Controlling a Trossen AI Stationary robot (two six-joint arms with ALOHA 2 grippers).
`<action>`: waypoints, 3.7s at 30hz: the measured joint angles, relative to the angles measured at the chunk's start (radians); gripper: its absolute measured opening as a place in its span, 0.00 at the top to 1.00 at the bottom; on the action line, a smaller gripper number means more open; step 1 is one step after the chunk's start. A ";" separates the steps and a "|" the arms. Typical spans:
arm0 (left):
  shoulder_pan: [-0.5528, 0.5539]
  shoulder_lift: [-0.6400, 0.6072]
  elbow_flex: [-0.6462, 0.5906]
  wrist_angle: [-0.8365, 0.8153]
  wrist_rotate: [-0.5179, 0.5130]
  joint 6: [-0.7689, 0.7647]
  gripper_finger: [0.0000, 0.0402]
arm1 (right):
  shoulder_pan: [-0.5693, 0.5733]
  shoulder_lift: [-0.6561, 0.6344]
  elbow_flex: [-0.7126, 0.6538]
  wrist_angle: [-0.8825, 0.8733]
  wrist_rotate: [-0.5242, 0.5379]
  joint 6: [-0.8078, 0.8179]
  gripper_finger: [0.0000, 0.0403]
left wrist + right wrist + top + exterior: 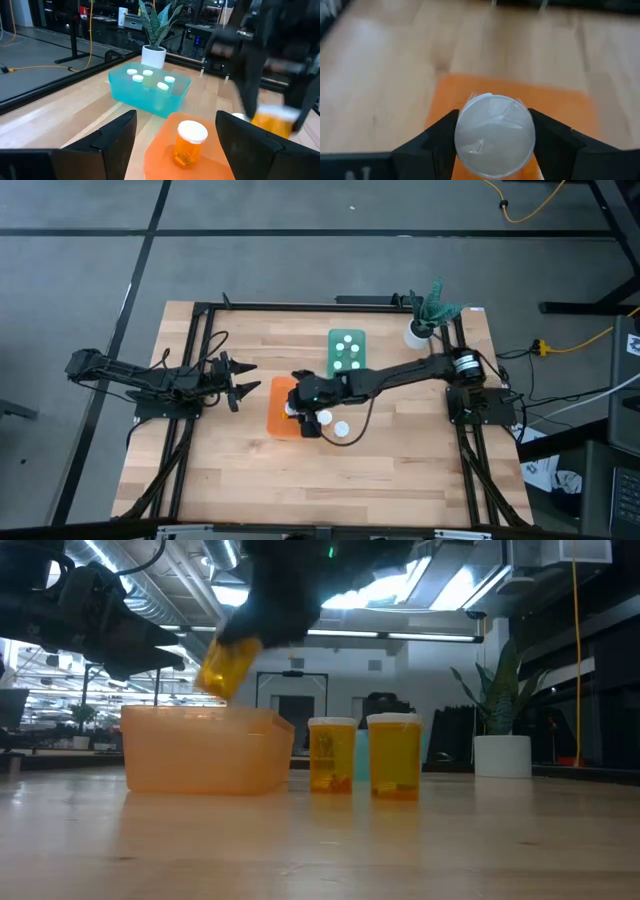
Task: Pick and place medicine bottles into bin by pill shape (circle, oval)
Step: Put the large orange medicine bottle into the orange bin
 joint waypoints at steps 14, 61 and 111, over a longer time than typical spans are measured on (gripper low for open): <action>0.000 0.000 0.000 0.000 0.000 0.001 0.35 | -0.010 0.183 0.124 -0.023 -0.002 -0.025 0.47; 0.000 0.000 0.000 -0.024 0.000 -0.002 0.35 | 0.164 0.062 0.439 -1.316 0.087 0.110 0.36; 0.000 0.000 0.000 -0.025 0.000 -0.006 0.35 | 0.167 -0.118 -0.286 -0.302 0.026 0.082 0.36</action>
